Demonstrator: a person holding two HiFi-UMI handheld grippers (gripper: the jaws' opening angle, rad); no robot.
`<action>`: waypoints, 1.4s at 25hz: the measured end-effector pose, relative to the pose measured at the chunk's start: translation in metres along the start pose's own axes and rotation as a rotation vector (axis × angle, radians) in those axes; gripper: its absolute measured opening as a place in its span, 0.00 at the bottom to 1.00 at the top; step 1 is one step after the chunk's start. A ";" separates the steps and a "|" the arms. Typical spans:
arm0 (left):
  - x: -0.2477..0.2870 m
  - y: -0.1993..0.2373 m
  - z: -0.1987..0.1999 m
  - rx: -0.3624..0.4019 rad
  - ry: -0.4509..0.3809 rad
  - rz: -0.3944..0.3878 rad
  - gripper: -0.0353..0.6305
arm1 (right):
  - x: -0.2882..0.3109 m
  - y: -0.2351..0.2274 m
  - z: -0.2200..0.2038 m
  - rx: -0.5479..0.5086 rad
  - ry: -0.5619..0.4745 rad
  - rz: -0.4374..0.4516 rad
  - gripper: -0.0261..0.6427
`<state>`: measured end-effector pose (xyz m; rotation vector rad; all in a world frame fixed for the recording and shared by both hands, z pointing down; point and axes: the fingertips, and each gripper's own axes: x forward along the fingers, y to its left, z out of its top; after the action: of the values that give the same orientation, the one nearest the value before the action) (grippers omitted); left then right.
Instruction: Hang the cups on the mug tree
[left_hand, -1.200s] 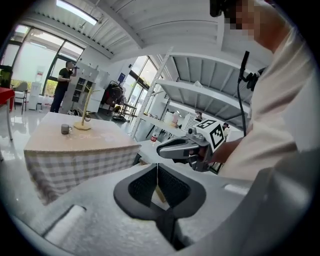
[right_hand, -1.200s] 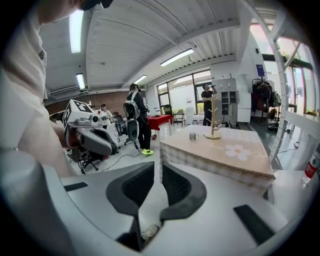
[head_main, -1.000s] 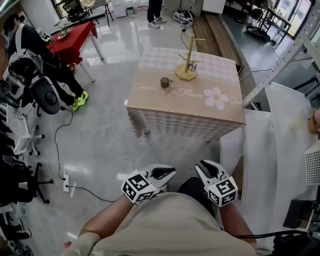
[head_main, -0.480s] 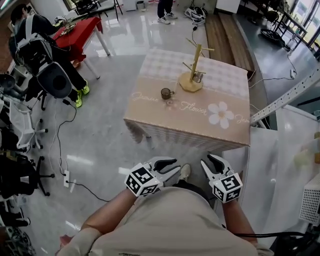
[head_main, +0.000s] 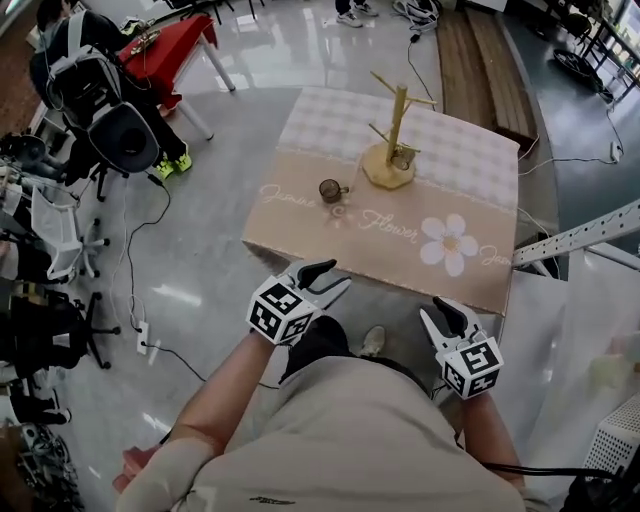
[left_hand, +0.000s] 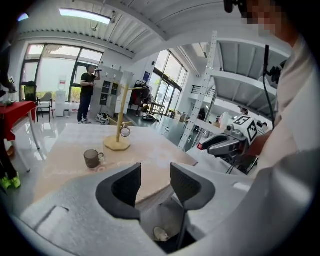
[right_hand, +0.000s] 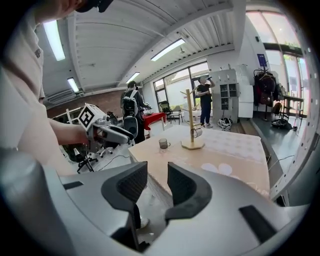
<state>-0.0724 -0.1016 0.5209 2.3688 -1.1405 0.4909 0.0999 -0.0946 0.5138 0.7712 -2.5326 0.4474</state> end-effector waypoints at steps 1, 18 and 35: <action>0.005 0.016 0.002 0.008 0.012 0.018 0.31 | 0.003 -0.005 0.001 0.007 0.003 -0.002 0.24; 0.121 0.233 -0.006 0.376 0.393 0.021 0.44 | 0.058 -0.053 0.051 0.172 -0.009 -0.240 0.24; 0.151 0.239 -0.005 0.486 0.455 -0.202 0.46 | 0.067 -0.053 0.052 0.280 0.002 -0.404 0.24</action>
<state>-0.1747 -0.3253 0.6603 2.5281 -0.6142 1.2725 0.0643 -0.1885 0.5128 1.3495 -2.2539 0.6652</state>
